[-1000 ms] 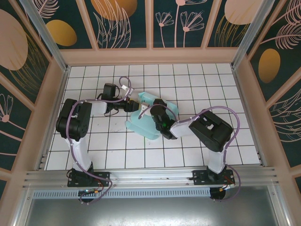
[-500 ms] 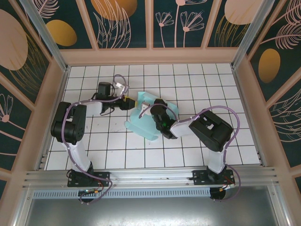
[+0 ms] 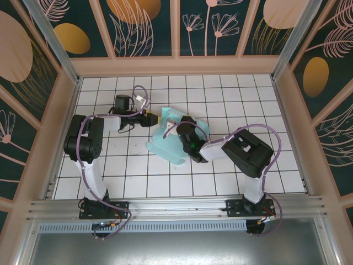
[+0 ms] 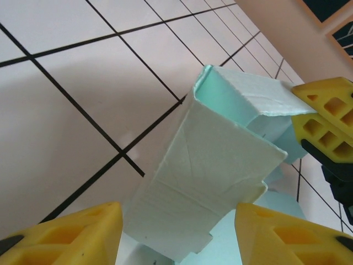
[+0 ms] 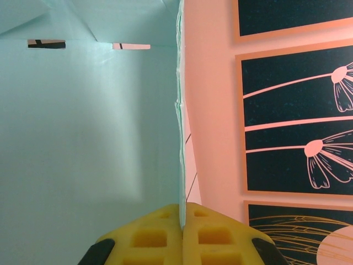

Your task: Fold the paper box

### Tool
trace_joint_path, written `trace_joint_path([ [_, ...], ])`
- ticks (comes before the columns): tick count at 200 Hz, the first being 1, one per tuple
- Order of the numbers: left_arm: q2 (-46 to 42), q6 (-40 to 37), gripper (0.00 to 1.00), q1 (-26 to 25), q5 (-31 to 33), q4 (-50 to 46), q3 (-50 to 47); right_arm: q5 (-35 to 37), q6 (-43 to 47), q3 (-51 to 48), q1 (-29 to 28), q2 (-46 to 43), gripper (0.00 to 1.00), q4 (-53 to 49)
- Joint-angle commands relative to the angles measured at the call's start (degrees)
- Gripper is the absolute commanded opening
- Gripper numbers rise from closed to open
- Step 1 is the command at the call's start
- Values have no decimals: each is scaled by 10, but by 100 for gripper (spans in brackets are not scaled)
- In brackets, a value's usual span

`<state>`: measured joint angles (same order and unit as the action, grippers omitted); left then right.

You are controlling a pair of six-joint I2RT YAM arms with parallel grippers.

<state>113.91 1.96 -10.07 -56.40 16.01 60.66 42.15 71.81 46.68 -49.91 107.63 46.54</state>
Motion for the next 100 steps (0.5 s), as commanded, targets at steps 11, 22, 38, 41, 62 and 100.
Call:
trace_joint_path([
  [11, 20, -12, 57, 0, -53, 11, 28, -3, -11, 7, 4, -7, 0, -6],
  [22, 31, -18, 57, 0, -54, -3, 39, -4, -11, 10, 3, -5, 0, -6],
  [38, 40, -23, 57, 0, -54, -17, 48, -5, -13, 14, 3, -4, 0, -11],
  [41, 40, -24, 57, 0, -52, -17, 47, -5, -14, 15, 4, -4, 0, -12],
  [62, 43, -23, 59, 0, -40, -16, 48, -6, -18, 20, 3, -4, 0, -20],
  [100, 55, -20, 65, 1, -43, -2, 62, -6, -20, 29, 3, -1, 0, -29],
])
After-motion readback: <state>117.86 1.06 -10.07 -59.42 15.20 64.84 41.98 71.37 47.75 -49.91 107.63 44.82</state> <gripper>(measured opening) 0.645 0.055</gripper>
